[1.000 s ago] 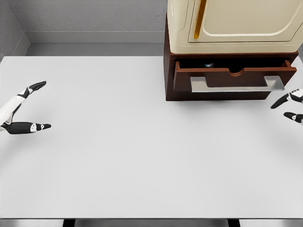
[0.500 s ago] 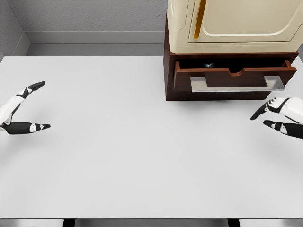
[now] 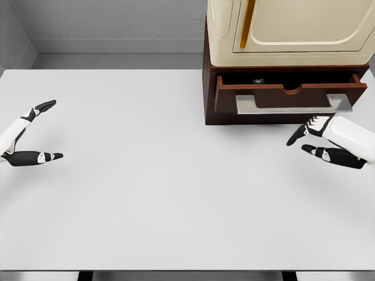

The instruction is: Put the switch into the drawer with left arm, and close the drawer with right arm

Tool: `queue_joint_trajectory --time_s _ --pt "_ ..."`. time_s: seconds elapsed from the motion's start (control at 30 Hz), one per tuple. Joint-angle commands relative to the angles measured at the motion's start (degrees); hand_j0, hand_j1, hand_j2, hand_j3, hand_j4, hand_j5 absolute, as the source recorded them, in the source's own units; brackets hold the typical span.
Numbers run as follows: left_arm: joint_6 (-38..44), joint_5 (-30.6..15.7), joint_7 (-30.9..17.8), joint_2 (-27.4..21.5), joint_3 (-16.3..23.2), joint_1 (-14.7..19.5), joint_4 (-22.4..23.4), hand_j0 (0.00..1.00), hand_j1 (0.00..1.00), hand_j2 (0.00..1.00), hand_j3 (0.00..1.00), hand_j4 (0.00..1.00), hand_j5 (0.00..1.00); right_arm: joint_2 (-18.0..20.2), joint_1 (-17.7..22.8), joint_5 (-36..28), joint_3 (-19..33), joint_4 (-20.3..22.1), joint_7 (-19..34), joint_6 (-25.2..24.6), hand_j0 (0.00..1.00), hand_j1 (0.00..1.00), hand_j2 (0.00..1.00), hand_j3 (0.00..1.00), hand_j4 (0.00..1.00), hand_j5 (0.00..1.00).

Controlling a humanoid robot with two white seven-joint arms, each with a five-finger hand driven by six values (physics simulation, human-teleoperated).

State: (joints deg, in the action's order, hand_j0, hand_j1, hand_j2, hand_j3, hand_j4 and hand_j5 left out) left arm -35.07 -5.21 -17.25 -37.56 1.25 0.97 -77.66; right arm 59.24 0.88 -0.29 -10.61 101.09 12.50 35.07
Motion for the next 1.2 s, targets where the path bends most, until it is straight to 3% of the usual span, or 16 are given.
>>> queue_joint_trajectory --time_s 0.0,0.17,0.47,0.83,1.17 --pt "0.1 -0.4 0.0 -0.1 0.0 0.0 0.0 1.00 1.00 1.00 1.00 1.00 1.00 -0.7 -0.1 0.4 -0.3 -0.2 0.0 -0.1 0.55 0.55 0.55 0.55 0.55 0.55" --pt "0.1 -0.4 0.0 -0.1 0.0 0.0 -0.1 1.00 1.00 1.00 1.00 1.00 1.00 -1.1 -0.3 1.4 -0.7 -1.3 0.0 -0.1 0.56 0.56 0.56 0.56 0.56 0.56" --pt "0.1 -0.4 0.0 0.0 0.0 0.0 -0.1 1.00 1.00 1.00 1.00 1.00 1.00 -3.3 -7.7 3.0 -7.3 -6.8 0.0 -0.1 0.56 0.56 0.56 0.56 0.56 0.56" --pt "0.1 -0.4 0.0 0.4 0.0 0.0 -0.1 1.00 1.00 1.00 1.00 1.00 1.00 -4.0 -9.8 3.8 -7.8 -10.0 0.0 -0.1 0.56 0.56 0.56 0.56 0.56 0.56" --pt "0.1 -0.5 0.0 0.3 -0.1 0.0 -0.2 1.00 1.00 1.00 1.00 1.00 1.00 -6.8 -15.1 3.8 -11.0 -13.9 0.1 -0.1 0.56 0.56 0.56 0.56 0.56 0.56"
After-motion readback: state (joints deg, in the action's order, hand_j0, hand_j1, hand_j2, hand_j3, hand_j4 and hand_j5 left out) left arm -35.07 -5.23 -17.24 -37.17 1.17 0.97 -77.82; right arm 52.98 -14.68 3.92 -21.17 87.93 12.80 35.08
